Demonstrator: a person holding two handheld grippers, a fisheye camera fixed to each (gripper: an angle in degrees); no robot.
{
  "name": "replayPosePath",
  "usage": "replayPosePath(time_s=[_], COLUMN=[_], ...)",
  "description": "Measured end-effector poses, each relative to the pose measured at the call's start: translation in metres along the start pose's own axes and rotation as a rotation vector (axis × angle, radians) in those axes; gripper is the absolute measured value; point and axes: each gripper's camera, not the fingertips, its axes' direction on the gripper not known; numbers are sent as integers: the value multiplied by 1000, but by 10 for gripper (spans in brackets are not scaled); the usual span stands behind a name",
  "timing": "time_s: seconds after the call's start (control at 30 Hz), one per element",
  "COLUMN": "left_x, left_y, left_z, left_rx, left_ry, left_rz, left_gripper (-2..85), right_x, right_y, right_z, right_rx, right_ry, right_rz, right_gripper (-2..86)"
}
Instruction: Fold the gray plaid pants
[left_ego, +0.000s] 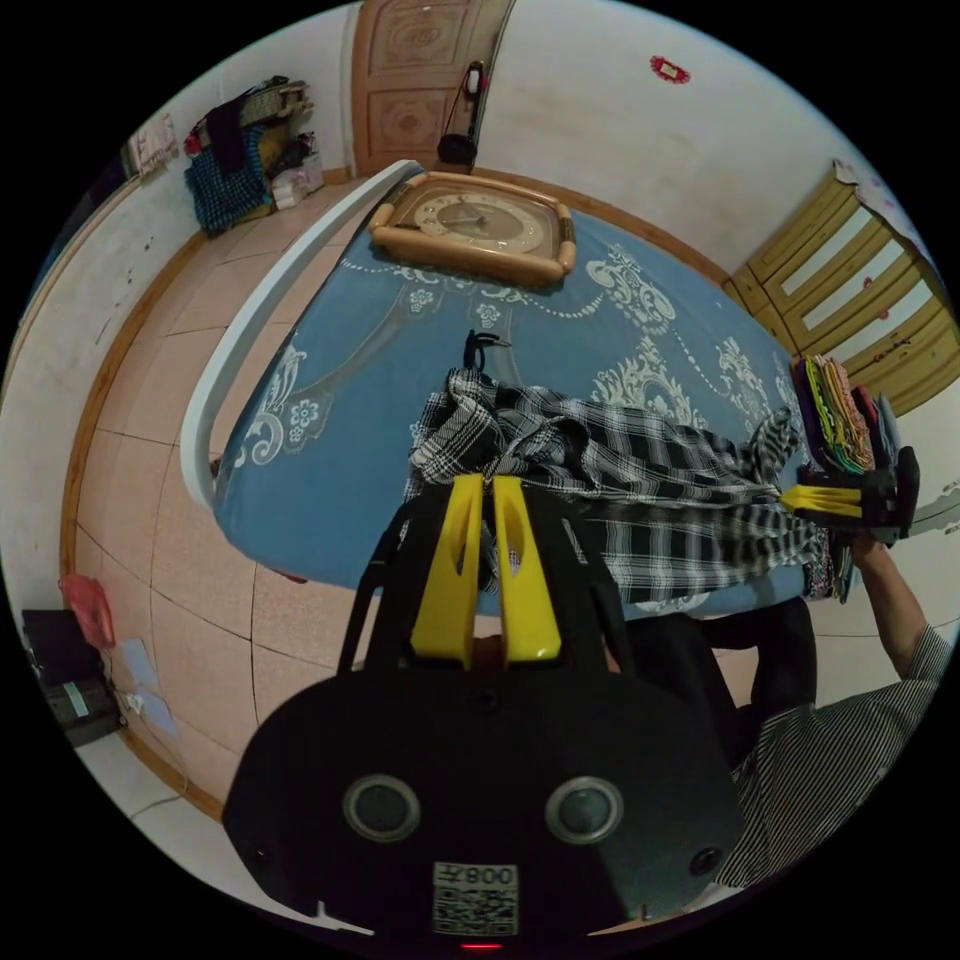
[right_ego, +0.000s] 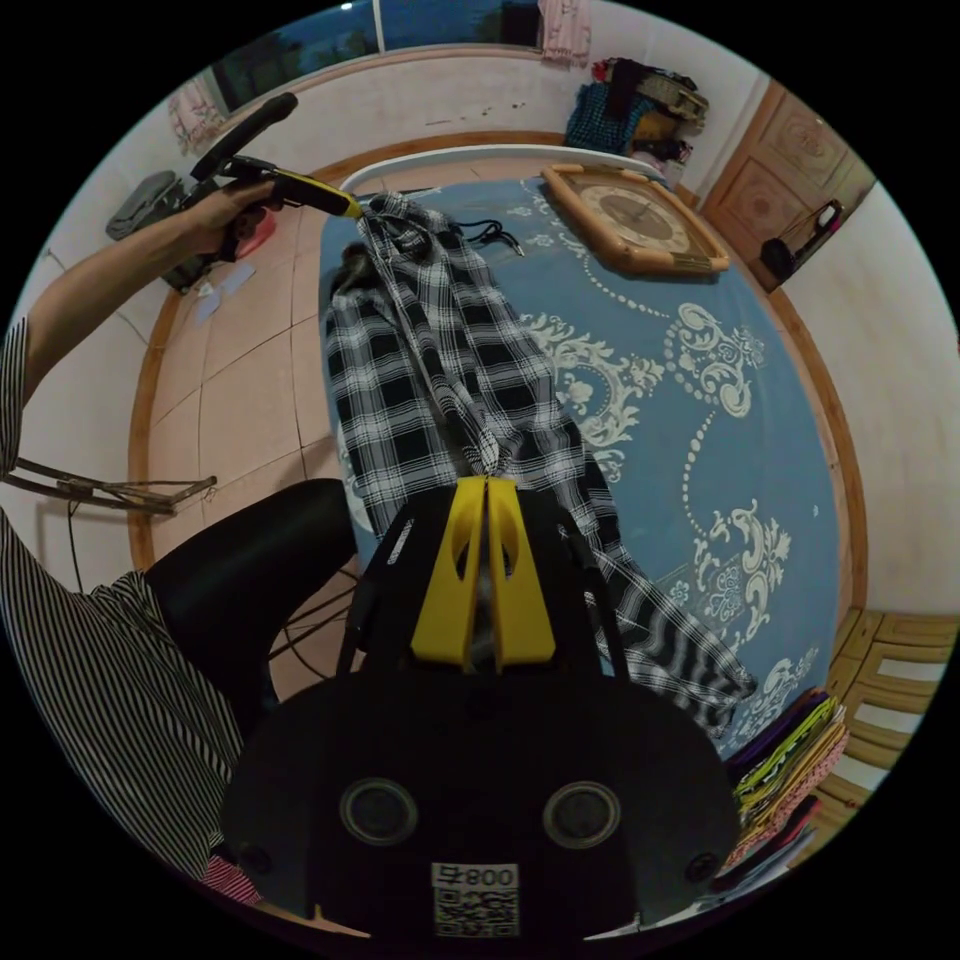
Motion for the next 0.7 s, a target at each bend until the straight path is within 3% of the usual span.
replayPosePath(time_s=[0.7], left_x=[-86], left_y=[89], left_z=[28], left_rx=[-39], left_ry=[-24], left_rz=[-34], left_gripper=[11], right_x=[-75], right_y=[5], right_z=[96], right_rx=[-109], right_ry=[-113], right_rz=[-54], right_gripper=[1])
